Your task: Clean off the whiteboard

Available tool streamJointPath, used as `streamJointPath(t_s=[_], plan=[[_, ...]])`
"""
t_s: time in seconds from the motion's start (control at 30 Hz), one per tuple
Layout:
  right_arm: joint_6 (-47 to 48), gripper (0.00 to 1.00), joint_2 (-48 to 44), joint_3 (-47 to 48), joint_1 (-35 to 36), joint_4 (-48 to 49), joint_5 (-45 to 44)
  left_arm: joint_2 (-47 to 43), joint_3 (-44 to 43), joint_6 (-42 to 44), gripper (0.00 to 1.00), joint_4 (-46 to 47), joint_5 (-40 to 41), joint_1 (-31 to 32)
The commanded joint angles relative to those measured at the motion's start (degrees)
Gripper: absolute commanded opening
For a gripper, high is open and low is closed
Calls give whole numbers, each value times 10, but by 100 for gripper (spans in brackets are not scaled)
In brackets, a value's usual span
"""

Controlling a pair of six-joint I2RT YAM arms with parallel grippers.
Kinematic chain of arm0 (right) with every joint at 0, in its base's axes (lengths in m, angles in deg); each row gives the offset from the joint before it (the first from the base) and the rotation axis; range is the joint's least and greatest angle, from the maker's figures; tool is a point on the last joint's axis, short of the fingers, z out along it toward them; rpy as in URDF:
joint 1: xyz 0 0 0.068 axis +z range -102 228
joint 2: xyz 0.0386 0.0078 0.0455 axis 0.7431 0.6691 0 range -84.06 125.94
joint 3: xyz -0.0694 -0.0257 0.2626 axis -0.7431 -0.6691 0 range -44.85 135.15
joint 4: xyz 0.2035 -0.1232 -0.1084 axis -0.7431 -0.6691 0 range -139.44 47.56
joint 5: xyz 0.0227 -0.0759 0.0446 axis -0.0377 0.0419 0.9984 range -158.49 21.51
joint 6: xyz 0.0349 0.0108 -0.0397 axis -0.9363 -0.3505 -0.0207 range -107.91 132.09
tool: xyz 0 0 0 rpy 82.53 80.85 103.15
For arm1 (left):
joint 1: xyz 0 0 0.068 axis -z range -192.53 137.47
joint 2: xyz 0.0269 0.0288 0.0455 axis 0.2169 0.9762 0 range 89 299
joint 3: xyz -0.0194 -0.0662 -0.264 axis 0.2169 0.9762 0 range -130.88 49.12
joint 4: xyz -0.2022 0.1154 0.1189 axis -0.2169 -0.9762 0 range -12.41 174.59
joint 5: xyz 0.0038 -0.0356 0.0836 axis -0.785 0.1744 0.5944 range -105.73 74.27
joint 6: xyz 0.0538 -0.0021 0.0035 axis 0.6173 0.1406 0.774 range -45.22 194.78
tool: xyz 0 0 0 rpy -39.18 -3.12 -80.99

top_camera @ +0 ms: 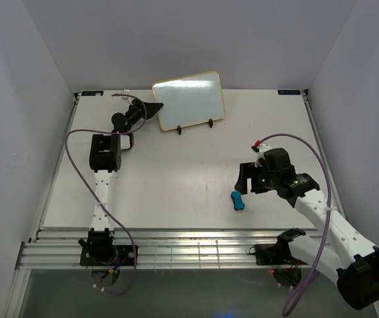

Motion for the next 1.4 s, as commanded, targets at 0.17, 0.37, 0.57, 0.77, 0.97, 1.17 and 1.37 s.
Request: streamJointPath(t_s=[0.17, 0.37, 0.57, 0.77, 0.97, 1.17, 1.37], plan=[[13, 81, -19, 2, -1, 19, 16, -66, 77, 23, 98, 216, -4, -8], [21, 82, -31, 10, -2, 16, -9, -177, 208, 46, 98, 210, 31, -33], [5, 97, -63, 33, -2, 31, -95, -331, 433, 78, 98, 160, 150, -36], [3, 90, -73, 67, -2, 17, -119, -492, 535, 159, 98, -10, 171, -32], [-4, 90, -104, 115, -3, -40, -179, -724, 557, 278, 98, -443, 249, 17], [15, 90, -142, 153, -2, -88, -311, -928, 519, 406, 98, -788, 436, 130], [58, 90, -170, 186, -3, -116, -359, -1115, 548, 452, 98, -908, 489, 166]])
